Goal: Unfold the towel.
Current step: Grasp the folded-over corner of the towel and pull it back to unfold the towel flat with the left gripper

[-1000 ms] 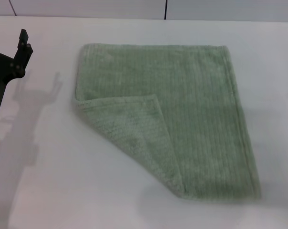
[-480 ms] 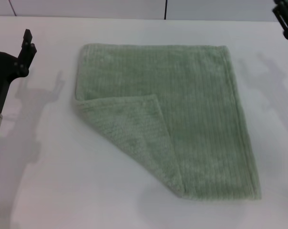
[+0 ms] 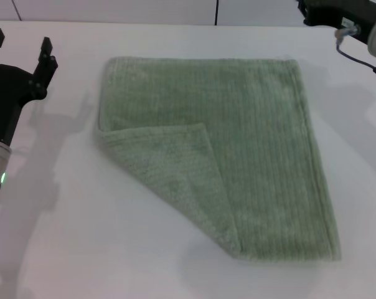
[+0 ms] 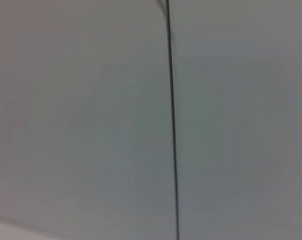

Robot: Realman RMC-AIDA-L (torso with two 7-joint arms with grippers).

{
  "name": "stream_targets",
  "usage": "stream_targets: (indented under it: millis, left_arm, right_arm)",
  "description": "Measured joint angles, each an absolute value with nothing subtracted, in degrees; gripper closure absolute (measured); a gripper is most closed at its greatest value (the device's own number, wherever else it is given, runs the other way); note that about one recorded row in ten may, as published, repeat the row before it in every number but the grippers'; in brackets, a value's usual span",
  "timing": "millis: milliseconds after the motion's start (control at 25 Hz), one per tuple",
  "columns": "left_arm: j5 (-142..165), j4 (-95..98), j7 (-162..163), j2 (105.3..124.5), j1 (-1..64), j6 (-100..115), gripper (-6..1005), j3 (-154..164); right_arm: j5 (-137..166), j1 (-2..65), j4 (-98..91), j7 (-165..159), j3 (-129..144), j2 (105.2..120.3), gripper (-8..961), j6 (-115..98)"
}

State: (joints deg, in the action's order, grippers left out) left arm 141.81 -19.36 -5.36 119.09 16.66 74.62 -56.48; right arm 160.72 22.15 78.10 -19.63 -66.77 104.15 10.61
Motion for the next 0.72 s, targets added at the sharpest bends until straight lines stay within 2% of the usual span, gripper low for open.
stream_targets:
  millis: [40,120,200,280,320,360,440,720]
  left_arm:
    - [141.79,-19.38,-5.36,119.09,16.84,74.62,216,-55.99]
    - [141.75,-19.49,-5.40,119.10,17.28,74.48,216,-54.84]
    - [141.77,-19.85,-5.49,119.07,17.69,74.10,216,-53.73]
    - [141.88,-20.76,-5.59,118.94,17.88,73.67,216,-52.87]
    - [141.93,-21.27,-5.67,118.88,17.92,73.47,216,-52.53]
    - [141.97,-21.95,-5.83,118.79,17.99,72.92,216,-52.15]
    - [142.00,-23.56,-6.00,118.51,18.11,71.23,216,-51.75]
    - [147.10,-31.34,-5.65,117.37,17.55,62.52,216,-52.39]
  right_arm:
    - [160.46,23.17,79.56,-18.26,-68.10,104.68,599,16.09]
    - [158.18,26.37,80.72,-12.63,-73.05,107.26,698,28.93]
    - [154.30,29.47,79.91,-4.05,-80.72,110.90,798,40.01]
    - [150.59,32.31,78.29,6.69,-90.66,115.33,903,49.38]
    - [149.92,33.06,78.06,10.12,-93.86,116.82,955,51.69]
    - [149.22,33.69,77.87,13.56,-97.13,118.20,955,53.79]
    - [147.52,34.01,77.62,16.98,-99.57,118.81,955,55.15]
    - [144.84,33.87,74.47,19.94,-102.28,118.55,955,55.55]
